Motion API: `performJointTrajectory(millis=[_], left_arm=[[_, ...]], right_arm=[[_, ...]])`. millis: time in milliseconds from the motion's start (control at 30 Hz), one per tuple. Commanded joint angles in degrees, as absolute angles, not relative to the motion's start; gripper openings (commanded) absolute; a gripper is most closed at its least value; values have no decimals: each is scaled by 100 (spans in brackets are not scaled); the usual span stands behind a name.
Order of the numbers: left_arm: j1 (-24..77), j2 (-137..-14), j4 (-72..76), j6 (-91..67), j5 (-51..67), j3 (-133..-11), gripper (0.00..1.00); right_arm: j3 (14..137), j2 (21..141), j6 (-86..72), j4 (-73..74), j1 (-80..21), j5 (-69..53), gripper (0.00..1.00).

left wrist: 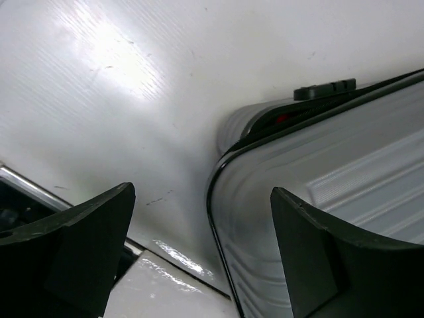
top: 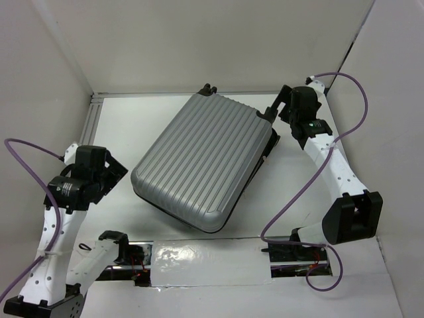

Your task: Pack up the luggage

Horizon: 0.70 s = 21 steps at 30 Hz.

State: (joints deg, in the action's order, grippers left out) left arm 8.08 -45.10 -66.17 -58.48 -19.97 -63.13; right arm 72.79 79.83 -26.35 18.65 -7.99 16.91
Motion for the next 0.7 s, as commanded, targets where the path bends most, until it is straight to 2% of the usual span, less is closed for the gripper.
performJointTrajectory(millis=[0, 33, 100, 133, 200, 233, 300, 333, 367, 533, 667], left_arm=[[826, -4482, -7320, -5801, -2549, -6820, 96], [826, -4482, -7400, -5801, -2549, -6899, 94], [826, -4342, -7471, -5731, -2392, -6952, 79], [826, -4272, -7471, -5661, -2243, -6952, 65], [826, -4026, -7471, -5512, -1674, -6751, 54], [826, -3947, -7523, -5432, -1470, -6663, 41], [826, -3718, -7523, -4873, -874, -6322, 24], [826, -3718, -7602, -4773, -766, -6224, 9], [826, -3718, -7655, -4772, -695, -6144, 0], [826, -3718, -6954, -4061, 507, -5231, 0], [826, -3665, -6084, -4061, 896, -4975, 0]], right_arm=[[7321, 7840, -2575, 1538, -773, 1731, 99], [7321, 7840, -2575, 1538, -773, 1731, 99], [7321, 7787, -2575, 1538, -773, 1731, 99], [7321, 7787, -2575, 1538, -773, 1731, 99], [7382, 7787, -2575, 1608, -773, 1784, 99], [7383, 7839, -2575, 1678, -773, 1784, 99], [7383, 7840, -2522, 1679, -773, 1836, 99], [7383, 7840, -2522, 1679, -773, 1837, 99], [7383, 7840, -2522, 1731, -773, 1915, 99], [7444, 7893, -2470, 1793, -773, 2162, 99], [7505, 8059, -2408, 1793, -713, 2048, 99]])
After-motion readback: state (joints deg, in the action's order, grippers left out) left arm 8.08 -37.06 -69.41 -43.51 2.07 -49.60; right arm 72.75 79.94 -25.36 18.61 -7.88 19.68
